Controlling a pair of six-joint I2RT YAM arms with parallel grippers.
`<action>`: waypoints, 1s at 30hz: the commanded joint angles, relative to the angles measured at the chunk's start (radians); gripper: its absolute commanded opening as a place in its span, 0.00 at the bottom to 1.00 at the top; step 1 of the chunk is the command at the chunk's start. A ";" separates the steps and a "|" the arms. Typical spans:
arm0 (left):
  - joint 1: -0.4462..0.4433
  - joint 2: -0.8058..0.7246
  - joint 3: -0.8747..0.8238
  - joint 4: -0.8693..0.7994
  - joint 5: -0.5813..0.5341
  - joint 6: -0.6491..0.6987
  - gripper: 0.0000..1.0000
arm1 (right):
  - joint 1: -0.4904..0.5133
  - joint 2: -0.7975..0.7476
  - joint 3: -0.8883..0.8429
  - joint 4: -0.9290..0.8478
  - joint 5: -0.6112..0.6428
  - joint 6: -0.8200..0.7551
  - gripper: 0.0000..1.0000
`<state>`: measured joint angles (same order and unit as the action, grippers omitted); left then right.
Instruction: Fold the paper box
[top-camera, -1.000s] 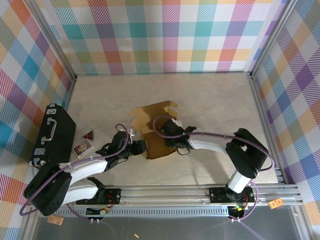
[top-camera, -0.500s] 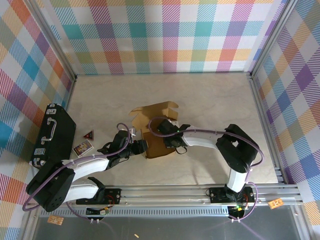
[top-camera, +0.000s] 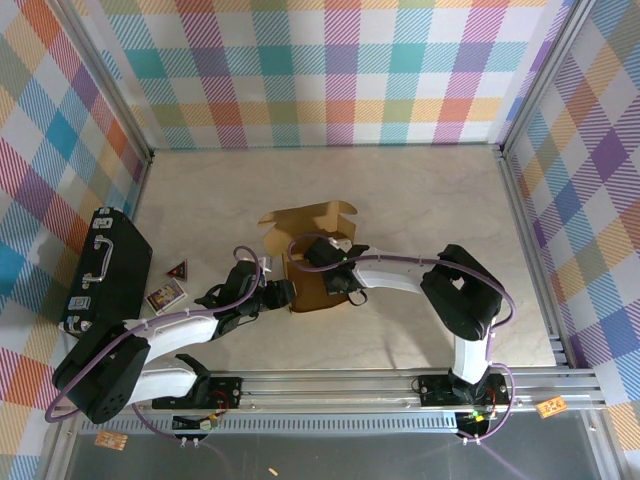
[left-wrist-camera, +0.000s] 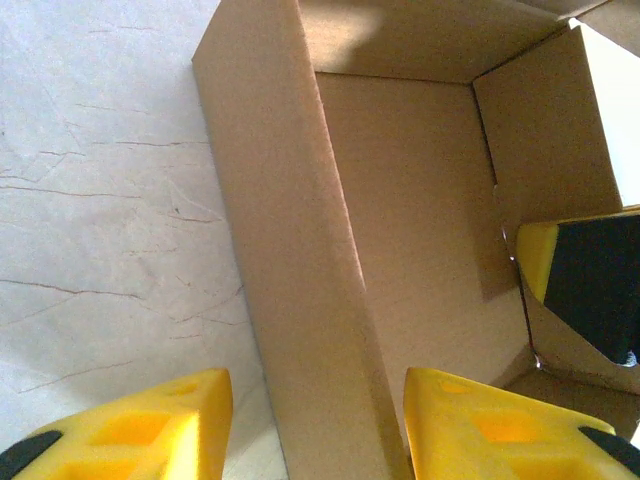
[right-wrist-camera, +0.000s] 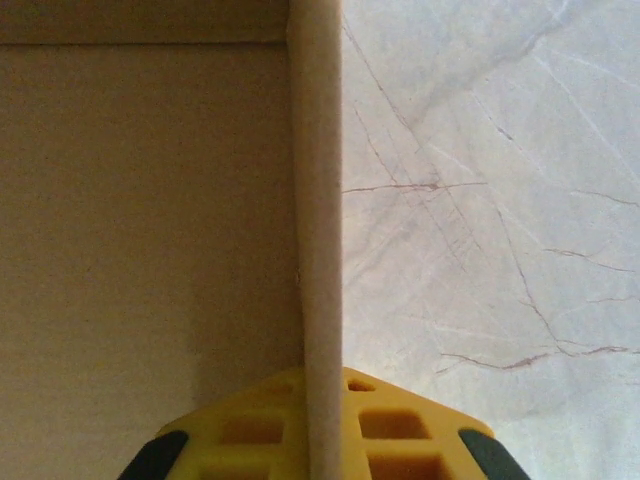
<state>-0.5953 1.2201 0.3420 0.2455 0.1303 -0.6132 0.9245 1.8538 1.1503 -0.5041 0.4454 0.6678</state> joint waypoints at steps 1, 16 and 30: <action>-0.009 -0.009 0.016 -0.004 -0.001 0.011 0.49 | 0.004 0.015 -0.008 -0.083 0.048 -0.011 0.00; -0.009 -0.080 0.023 -0.061 -0.023 0.026 0.51 | -0.004 -0.104 -0.026 -0.025 -0.075 -0.036 0.52; -0.009 -0.218 0.053 -0.218 -0.051 0.084 0.59 | -0.036 -0.310 -0.126 0.063 -0.221 -0.242 0.70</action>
<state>-0.5953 1.0622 0.3523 0.1116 0.1093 -0.5735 0.8970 1.6142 1.0496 -0.4572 0.2588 0.5346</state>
